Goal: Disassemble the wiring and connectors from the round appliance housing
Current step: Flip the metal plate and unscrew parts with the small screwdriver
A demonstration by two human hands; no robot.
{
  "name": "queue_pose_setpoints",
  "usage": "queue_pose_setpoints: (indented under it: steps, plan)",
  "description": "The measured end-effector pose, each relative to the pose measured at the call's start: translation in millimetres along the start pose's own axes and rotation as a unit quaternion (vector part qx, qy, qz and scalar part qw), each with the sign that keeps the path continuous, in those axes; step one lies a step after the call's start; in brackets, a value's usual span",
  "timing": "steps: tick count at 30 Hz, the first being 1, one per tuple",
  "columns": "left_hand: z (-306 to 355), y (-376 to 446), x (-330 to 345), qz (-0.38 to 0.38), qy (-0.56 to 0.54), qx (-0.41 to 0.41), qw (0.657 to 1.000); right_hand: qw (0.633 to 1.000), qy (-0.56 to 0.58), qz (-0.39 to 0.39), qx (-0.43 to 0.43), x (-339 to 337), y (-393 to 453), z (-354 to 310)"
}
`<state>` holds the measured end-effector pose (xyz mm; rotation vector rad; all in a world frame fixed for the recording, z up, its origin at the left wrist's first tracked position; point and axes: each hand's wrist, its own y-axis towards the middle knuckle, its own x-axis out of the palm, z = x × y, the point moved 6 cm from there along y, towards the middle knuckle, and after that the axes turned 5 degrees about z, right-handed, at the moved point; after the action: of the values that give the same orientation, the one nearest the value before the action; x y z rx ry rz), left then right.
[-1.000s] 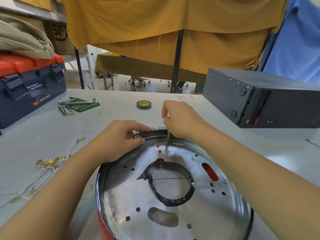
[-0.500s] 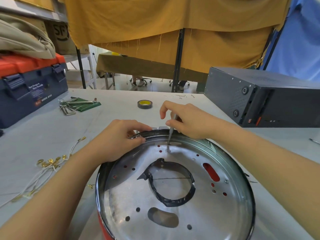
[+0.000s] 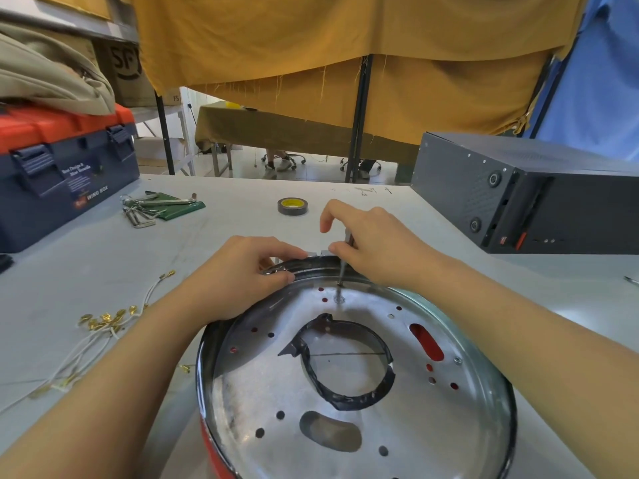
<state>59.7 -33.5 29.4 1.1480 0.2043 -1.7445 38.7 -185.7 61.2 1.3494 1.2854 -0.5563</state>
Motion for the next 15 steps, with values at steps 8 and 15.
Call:
queue_pose_setpoints:
  steps: [8,15]
  plan:
    - [-0.5,-0.2,-0.3,0.002,-0.003,0.003,1.0,0.998,0.036,-0.047,-0.031,-3.9,-2.6,0.5]
    - [-0.2,0.3,0.0,0.003,0.001,0.003,1.0,1.0,0.02,-0.013,-0.017,-3.1,-1.3,6.5]
